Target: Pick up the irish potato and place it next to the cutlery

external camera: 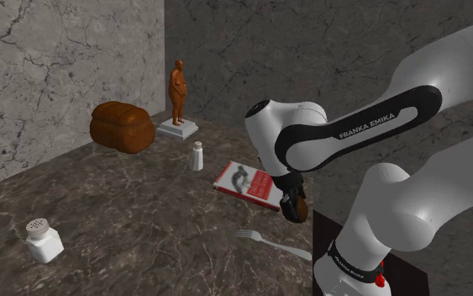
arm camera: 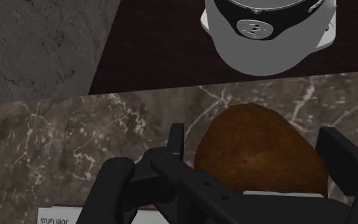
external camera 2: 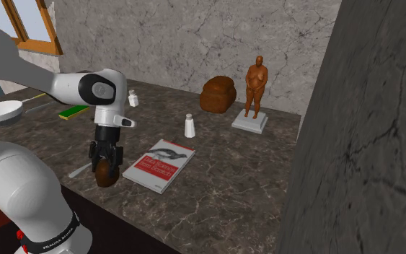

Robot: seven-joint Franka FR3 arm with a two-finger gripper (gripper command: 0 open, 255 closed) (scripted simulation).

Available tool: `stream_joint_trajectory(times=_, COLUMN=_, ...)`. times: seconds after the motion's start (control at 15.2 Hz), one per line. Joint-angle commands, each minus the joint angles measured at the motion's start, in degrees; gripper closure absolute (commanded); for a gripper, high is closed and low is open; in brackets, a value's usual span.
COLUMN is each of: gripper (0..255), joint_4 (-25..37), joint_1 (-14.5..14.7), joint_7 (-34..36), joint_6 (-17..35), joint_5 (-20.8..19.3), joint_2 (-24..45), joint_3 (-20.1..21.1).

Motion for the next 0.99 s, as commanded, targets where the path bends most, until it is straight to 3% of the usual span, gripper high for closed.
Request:
stream_joint_trajectory(times=0.0, gripper=0, joint_4=-0.06, joint_1=0.0, joint_7=0.0, joint_6=0.01, joint_5=0.01, joint_2=0.02, joint_3=0.0)
stream_joint_trajectory(times=0.2, gripper=0, joint_4=-0.08, joint_1=-0.01, joint_7=0.0, joint_6=0.07, joint_5=0.0, joint_2=0.05, joint_3=-0.01)
stream_joint_trajectory(times=0.46, gripper=0, joint_4=7.86, joint_1=0.14, joint_7=0.12, joint_6=-6.22, joint_5=0.44, joint_2=1.78, joint_3=0.48)
stream_joint_trajectory(times=0.92, gripper=0, joint_4=7.86, joint_1=0.14, joint_7=0.12, joint_6=-6.22, joint_5=0.45, joint_2=1.78, joint_3=0.49)
